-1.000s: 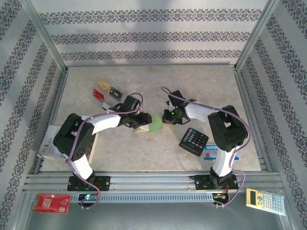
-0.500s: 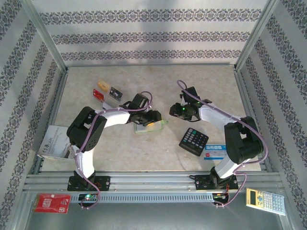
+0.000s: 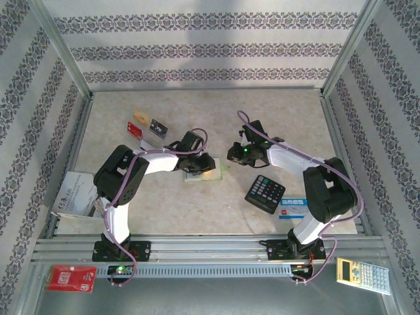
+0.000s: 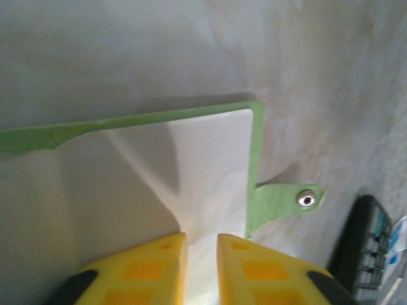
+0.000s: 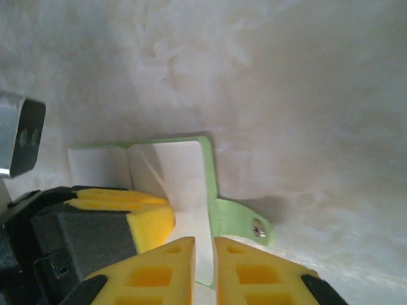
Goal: Take the credit cards out of the card holder
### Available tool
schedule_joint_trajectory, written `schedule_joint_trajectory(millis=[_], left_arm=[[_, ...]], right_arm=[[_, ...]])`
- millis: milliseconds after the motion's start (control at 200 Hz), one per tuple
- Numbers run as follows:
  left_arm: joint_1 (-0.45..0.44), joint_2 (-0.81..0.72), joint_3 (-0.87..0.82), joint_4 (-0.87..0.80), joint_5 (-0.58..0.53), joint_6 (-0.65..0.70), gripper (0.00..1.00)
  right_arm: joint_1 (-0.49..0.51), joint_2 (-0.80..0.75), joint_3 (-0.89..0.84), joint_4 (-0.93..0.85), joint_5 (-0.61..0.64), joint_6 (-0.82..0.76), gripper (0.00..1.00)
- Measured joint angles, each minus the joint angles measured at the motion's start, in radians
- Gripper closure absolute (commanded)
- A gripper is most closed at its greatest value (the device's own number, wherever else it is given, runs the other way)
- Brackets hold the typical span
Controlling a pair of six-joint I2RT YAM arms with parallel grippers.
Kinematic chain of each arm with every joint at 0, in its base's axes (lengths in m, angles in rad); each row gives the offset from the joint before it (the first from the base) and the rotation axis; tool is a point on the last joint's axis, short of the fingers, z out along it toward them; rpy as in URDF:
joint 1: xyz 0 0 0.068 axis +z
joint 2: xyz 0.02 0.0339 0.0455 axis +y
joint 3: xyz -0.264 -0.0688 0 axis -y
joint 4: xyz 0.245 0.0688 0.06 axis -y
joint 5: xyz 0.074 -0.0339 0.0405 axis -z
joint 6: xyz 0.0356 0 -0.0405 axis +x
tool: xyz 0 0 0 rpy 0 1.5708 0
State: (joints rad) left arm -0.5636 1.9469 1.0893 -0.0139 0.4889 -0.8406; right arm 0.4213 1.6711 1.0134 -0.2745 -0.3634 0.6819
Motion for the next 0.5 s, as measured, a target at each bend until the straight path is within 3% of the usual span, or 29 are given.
schedule_joint_trajectory(millis=[195,500], left_arm=[[0.000,-0.003,-0.012,0.002,-0.019,-0.001,1.00],[0.000,-0.027,-0.022,-0.017,-0.019,-0.006,1.00]], right_arm=[[0.054,0.095,0.054,0.014,-0.038,0.005,0.93],[0.074,0.211,0.080,0.030,-0.050,0.020,0.93]])
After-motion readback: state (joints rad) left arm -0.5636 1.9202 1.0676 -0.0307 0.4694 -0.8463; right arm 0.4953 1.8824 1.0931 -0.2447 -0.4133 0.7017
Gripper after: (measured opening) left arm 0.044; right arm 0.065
